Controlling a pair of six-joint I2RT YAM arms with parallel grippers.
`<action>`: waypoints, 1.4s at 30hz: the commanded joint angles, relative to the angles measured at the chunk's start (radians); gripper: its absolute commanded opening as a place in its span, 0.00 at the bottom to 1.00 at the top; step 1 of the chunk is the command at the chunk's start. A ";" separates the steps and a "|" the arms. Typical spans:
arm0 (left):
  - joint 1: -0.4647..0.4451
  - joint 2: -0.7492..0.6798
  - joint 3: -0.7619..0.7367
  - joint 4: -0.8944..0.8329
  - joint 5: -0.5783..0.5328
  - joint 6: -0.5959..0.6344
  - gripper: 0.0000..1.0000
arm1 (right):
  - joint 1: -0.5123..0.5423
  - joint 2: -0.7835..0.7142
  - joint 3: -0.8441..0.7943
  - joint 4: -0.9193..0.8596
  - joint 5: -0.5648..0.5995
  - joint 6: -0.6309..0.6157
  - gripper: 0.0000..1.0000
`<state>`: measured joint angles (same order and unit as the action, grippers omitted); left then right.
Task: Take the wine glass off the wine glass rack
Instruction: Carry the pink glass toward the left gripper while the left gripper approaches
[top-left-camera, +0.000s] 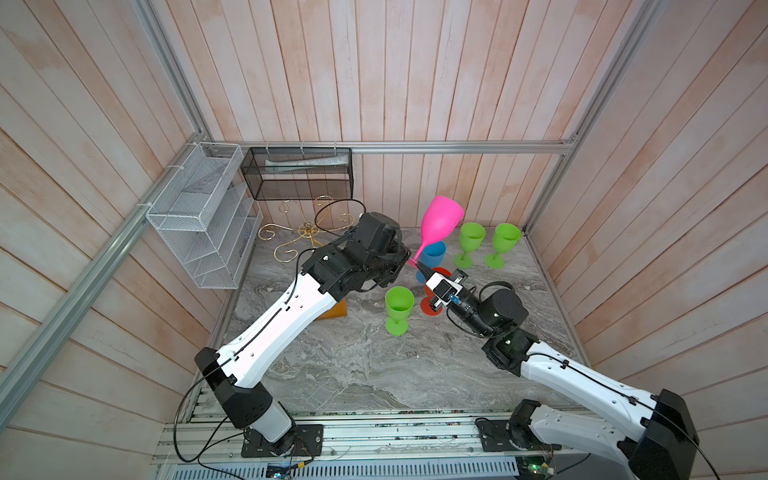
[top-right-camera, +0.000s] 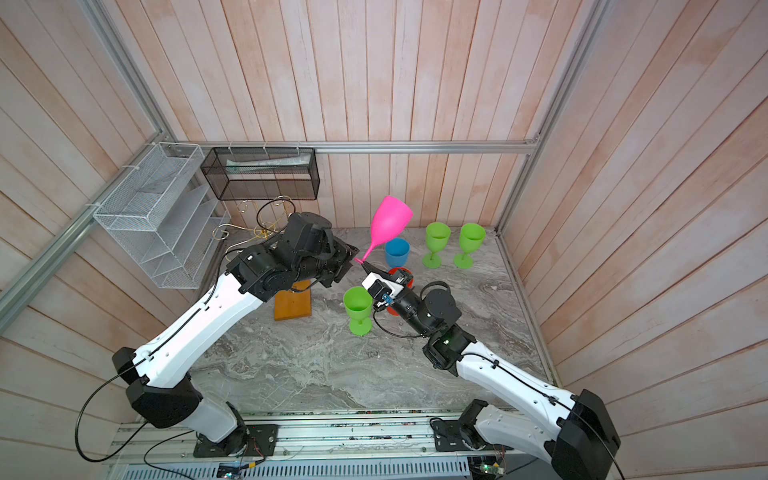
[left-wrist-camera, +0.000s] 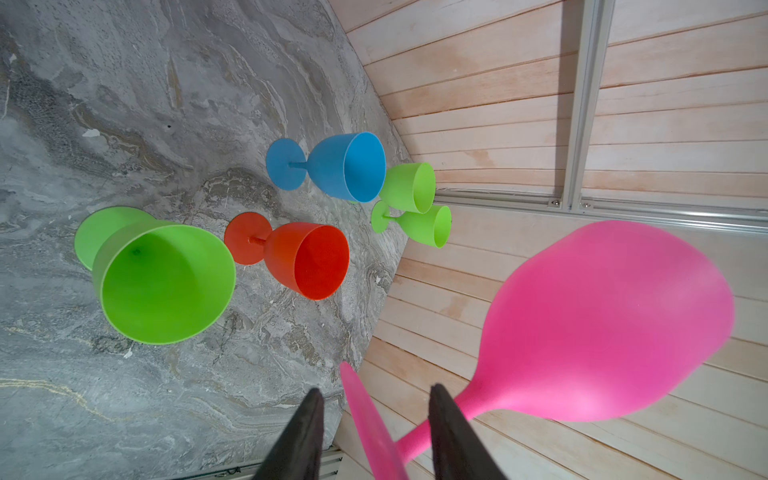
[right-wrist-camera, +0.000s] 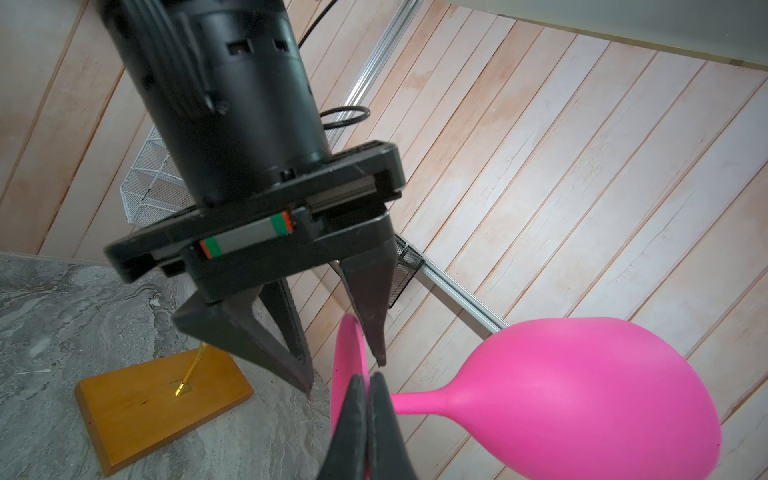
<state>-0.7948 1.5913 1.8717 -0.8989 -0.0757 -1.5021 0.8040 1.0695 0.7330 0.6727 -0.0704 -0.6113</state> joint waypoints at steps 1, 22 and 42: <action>0.002 -0.019 -0.017 0.010 0.021 -0.011 0.38 | 0.016 0.003 -0.004 0.010 0.025 -0.043 0.00; 0.049 -0.077 -0.160 0.115 0.074 -0.046 0.00 | 0.034 0.002 -0.005 -0.031 0.043 -0.054 0.02; 0.121 -0.199 -0.448 0.335 0.090 0.062 0.00 | 0.013 -0.068 0.370 -0.770 0.080 0.427 0.44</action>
<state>-0.6788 1.4265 1.4490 -0.6151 0.0120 -1.4757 0.8326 0.9894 1.0416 0.0601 0.0097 -0.3058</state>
